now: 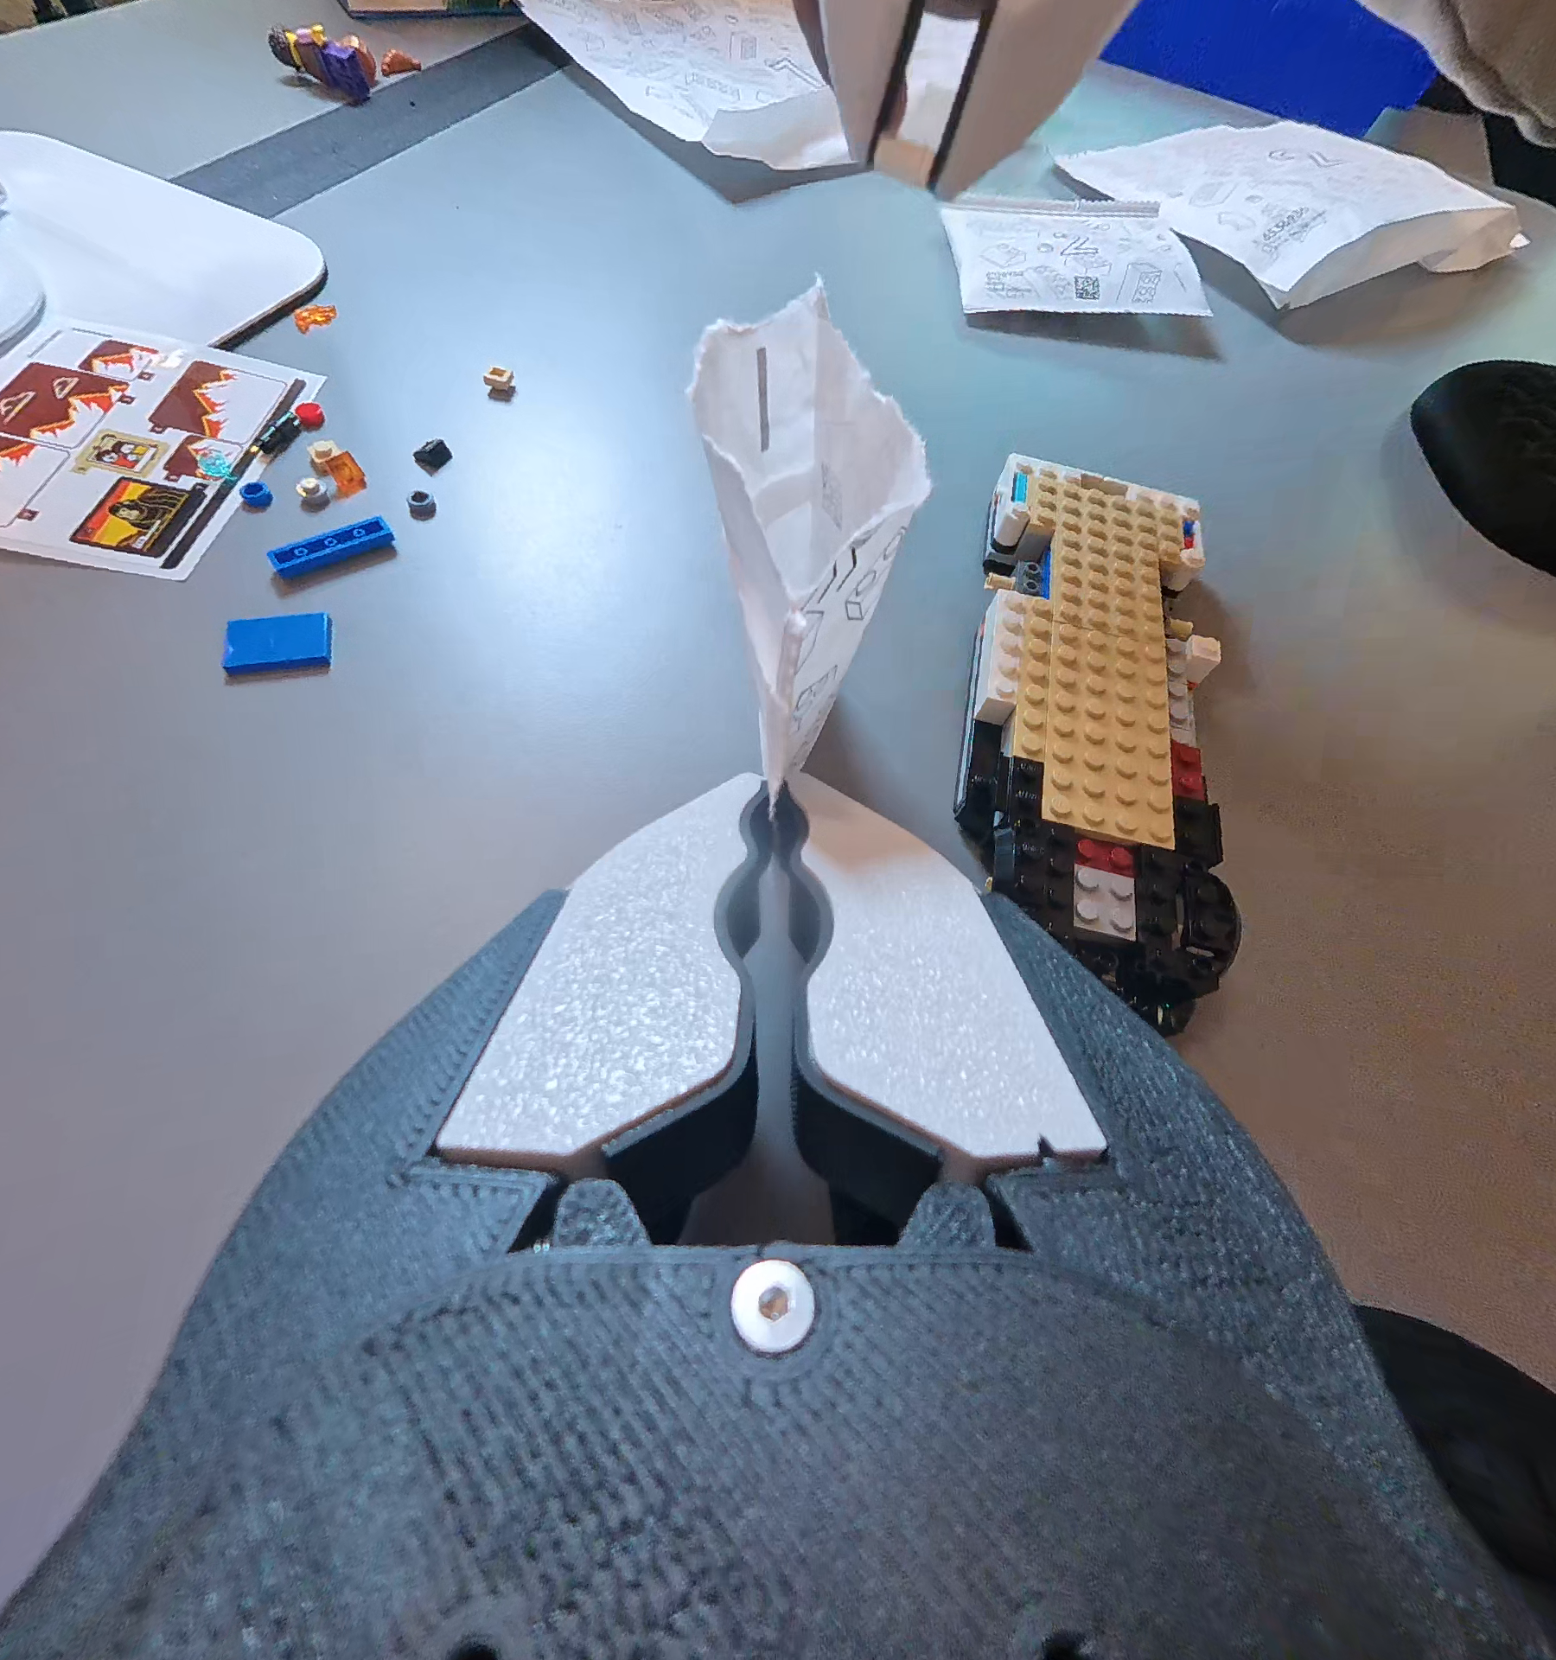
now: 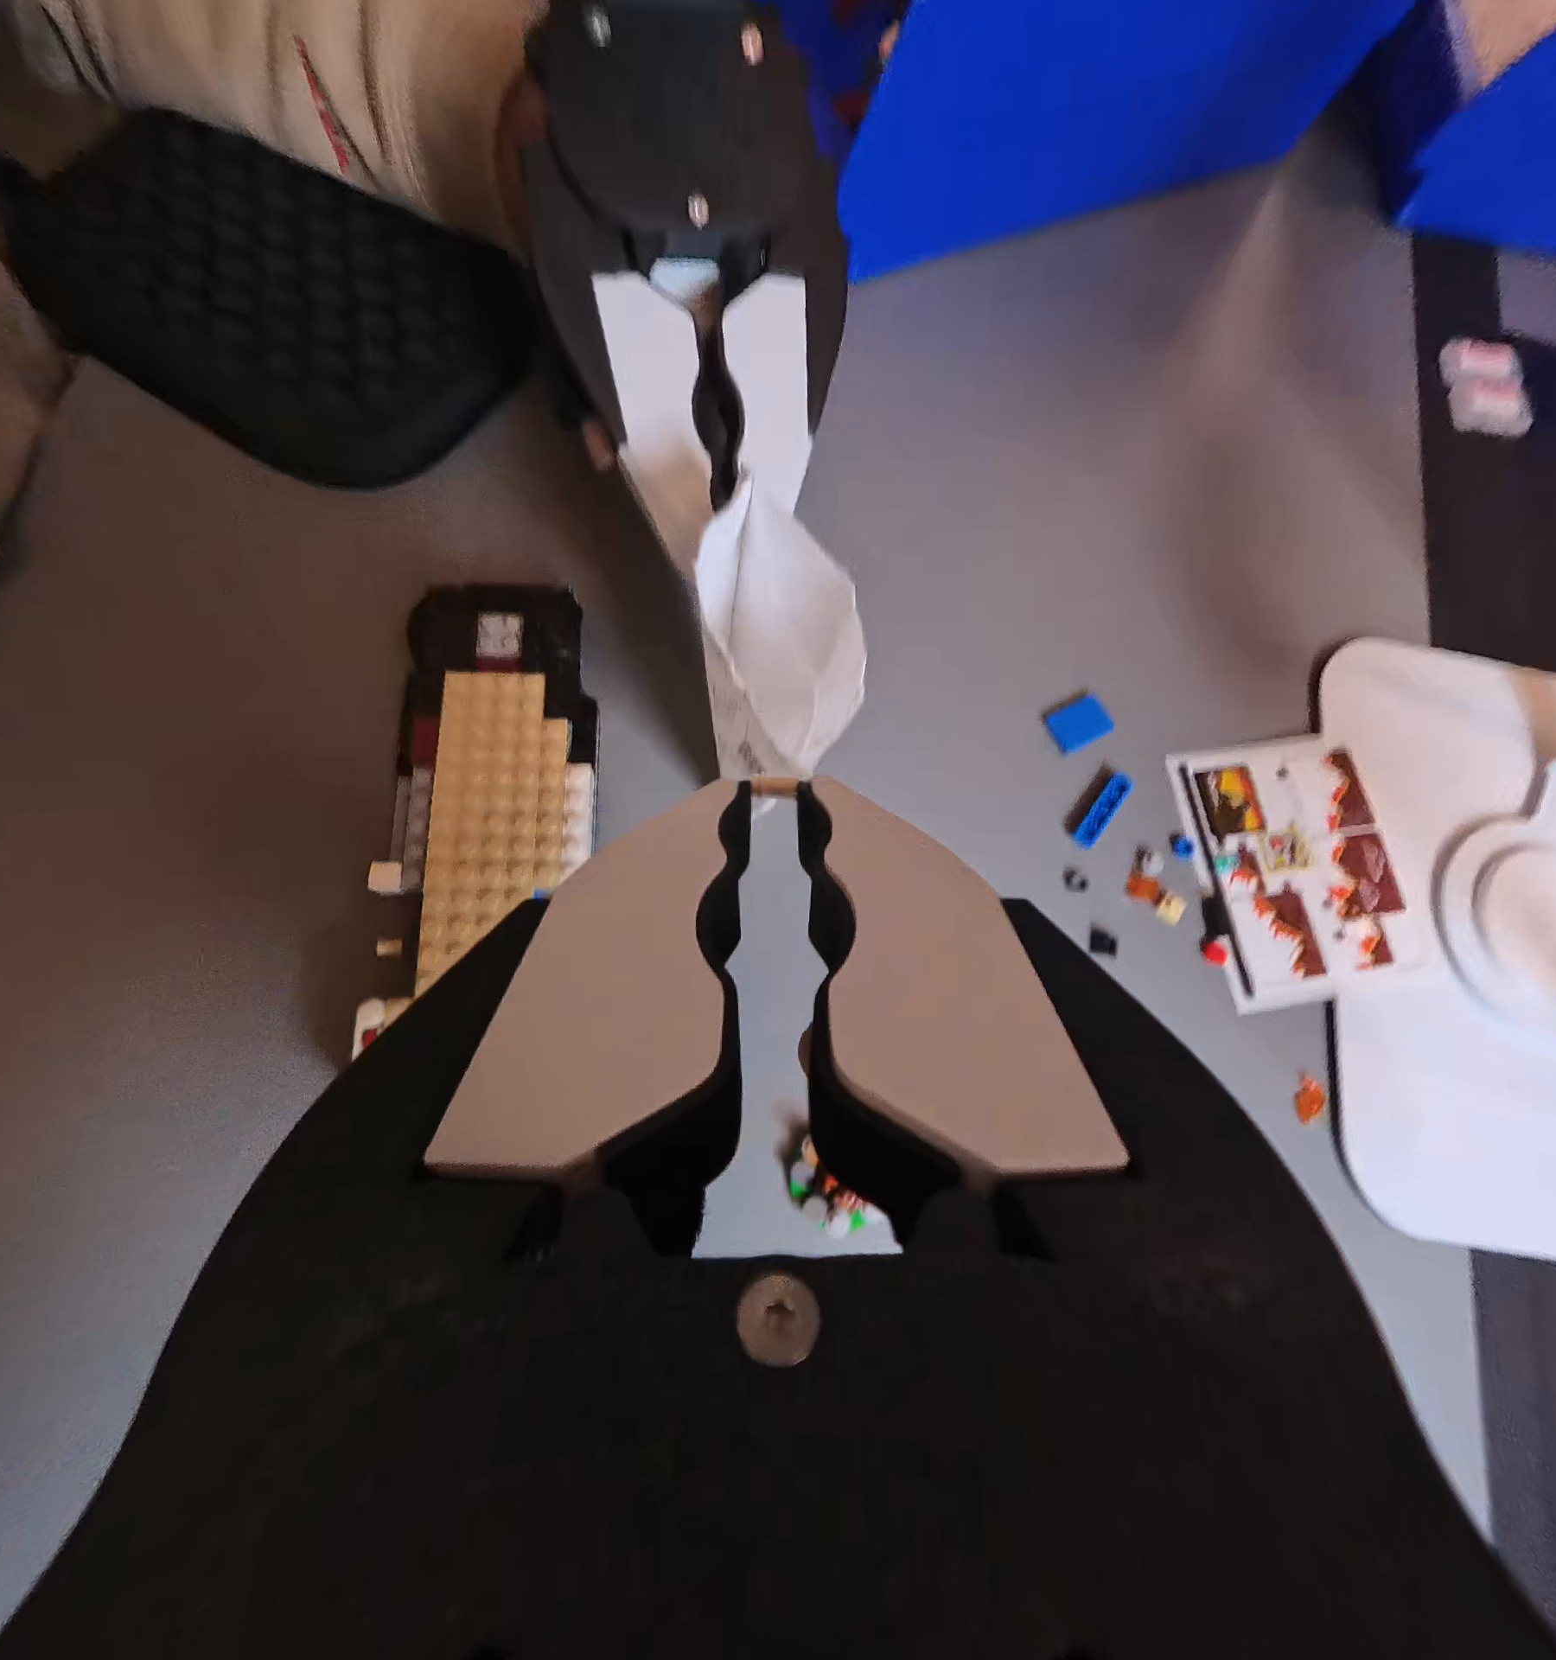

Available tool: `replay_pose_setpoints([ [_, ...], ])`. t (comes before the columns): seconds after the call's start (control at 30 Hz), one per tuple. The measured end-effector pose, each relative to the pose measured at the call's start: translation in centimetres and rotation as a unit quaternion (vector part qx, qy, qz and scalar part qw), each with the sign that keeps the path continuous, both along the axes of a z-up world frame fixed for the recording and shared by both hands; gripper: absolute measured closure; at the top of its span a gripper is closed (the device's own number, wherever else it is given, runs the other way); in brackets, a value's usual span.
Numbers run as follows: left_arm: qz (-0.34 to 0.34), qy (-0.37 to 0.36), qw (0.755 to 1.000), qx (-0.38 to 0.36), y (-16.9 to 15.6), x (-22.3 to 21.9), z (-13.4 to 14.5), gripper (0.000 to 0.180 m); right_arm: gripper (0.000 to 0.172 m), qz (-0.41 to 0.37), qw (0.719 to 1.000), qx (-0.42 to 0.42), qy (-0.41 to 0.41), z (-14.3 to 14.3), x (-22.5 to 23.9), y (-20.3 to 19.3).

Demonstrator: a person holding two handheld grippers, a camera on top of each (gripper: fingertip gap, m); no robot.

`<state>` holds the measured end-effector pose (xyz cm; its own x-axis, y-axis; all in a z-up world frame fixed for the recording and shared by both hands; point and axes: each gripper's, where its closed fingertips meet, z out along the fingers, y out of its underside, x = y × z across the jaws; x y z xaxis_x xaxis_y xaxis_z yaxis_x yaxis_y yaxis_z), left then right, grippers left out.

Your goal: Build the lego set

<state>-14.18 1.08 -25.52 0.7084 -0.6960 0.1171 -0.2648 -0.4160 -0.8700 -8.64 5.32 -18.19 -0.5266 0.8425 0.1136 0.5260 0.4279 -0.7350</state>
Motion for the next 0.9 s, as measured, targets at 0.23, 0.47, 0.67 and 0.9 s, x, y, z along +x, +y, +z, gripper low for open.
replay_pose_setpoints([
  [0.23,-0.005,0.010,1.000,0.010,-0.2,0.3,0.1,0.180,0.159,0.048,0.998,0.038,-0.035,-1.4,-3.2,-1.7],
  [0.47,-0.007,0.015,1.000,0.012,-0.2,0.3,0.2,0.180,0.150,0.052,0.997,0.036,-0.042,-1.5,-3.1,-1.9],
  [0.67,-0.007,0.015,1.000,0.012,-0.2,0.4,0.2,0.180,0.151,-0.050,0.998,0.042,-0.012,-0.9,-5.2,4.5],
  [0.9,-0.007,0.015,1.000,0.012,-0.2,0.3,0.2,0.180,0.150,-0.127,0.984,0.023,-0.121,-8.3,-8.1,9.9],
])
